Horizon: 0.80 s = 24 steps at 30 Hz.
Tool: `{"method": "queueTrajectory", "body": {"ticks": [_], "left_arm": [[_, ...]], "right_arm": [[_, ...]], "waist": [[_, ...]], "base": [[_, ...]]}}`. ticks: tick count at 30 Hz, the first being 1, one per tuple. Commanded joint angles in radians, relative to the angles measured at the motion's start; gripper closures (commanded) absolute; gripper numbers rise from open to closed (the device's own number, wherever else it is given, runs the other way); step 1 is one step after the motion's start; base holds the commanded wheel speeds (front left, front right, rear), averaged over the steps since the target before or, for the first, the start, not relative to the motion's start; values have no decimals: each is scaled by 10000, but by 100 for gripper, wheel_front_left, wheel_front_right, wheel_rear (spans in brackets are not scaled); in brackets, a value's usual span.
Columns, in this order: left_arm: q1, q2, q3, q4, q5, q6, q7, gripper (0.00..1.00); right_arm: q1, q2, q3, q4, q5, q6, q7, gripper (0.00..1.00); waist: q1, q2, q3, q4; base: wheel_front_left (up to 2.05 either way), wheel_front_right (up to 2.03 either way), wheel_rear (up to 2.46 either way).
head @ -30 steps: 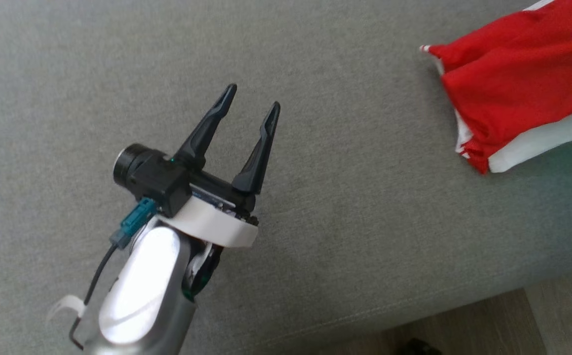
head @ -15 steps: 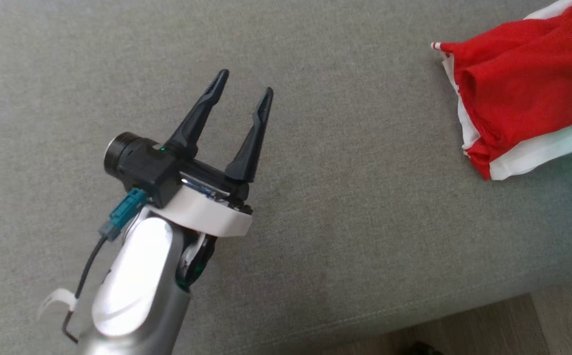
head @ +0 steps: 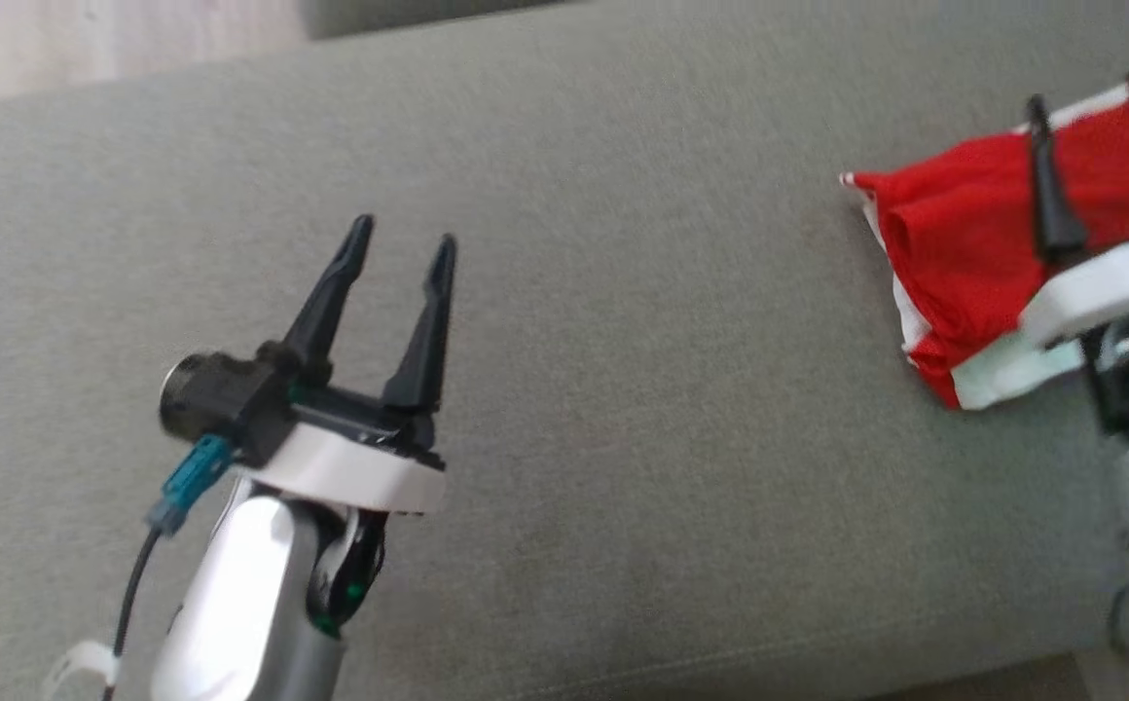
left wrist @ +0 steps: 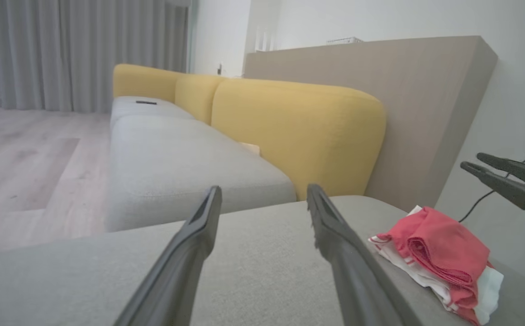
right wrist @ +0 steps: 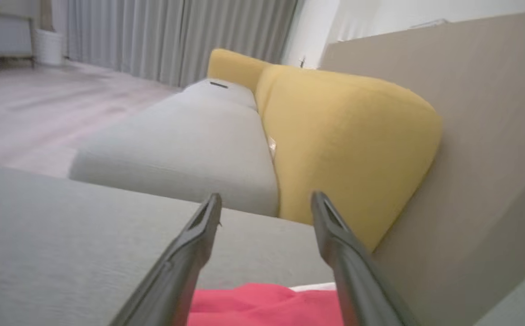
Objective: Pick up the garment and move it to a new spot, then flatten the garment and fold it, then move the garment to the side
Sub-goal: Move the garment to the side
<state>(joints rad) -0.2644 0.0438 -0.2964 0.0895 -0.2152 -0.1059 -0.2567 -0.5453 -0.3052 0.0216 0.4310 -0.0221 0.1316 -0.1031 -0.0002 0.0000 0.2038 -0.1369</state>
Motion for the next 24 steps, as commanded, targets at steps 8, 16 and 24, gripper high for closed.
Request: {"method": "queueTrajectory", "body": {"ticks": [8,16,24], "left_arm": [[781,64,1023,-502,-50,297,-51,0],[1843,64,1275,-488,10,662,-51,0],[2250,64,1459,-255,10,945,-51,0]], "right_arm": [[1828,1450,-350,-1469,752,-9,-1047,0],[3361,2387,-590,-1785,980,-9,-1507,0],[4083,2543,-281,-1812,1164,-9,-1580,0]], "waist": [[2,0,-1241,972],[2,0,-1825,1425],[2,0,-1936,1474]], "base": [[0,0,0],[0,0,0],[0,0,0]]}}
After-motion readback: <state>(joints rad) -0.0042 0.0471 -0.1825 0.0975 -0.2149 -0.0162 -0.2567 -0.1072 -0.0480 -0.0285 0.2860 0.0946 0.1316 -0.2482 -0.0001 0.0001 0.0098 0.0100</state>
